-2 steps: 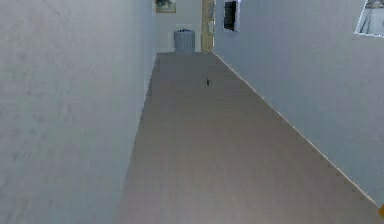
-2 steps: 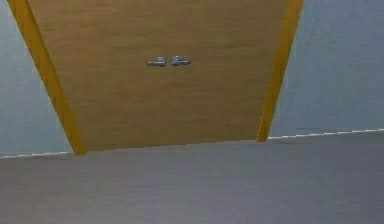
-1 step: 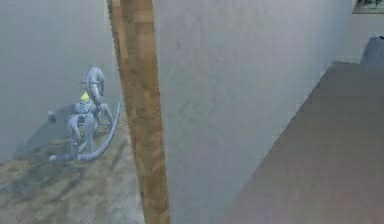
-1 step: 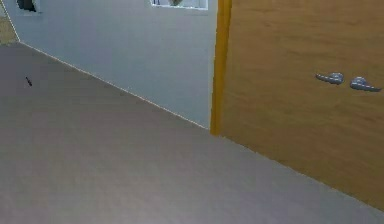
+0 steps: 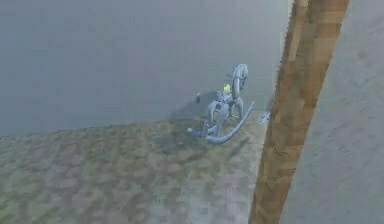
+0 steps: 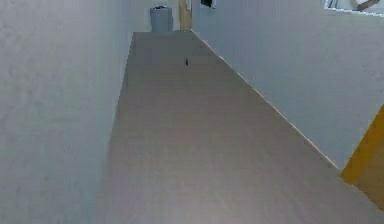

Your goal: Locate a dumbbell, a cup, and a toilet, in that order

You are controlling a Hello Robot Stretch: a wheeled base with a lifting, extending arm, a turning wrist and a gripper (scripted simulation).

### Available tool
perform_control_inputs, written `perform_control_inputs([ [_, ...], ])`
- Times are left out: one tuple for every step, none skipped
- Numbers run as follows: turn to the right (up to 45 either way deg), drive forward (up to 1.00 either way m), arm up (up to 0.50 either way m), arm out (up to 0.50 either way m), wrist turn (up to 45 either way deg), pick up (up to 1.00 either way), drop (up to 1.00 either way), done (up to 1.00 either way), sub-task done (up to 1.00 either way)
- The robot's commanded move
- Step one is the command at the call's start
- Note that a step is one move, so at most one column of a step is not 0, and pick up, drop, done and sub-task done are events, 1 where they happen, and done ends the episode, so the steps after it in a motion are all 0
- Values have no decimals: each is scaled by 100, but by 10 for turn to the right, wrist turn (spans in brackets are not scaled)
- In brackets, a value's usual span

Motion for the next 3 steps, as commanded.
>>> perform_control_inputs([
  [0,100,0,0,0,0,0,0,0],
  [-300,0,0,0,0,0,0,0,0],
  [0,5,0,0,0,0,0,0,0],
])
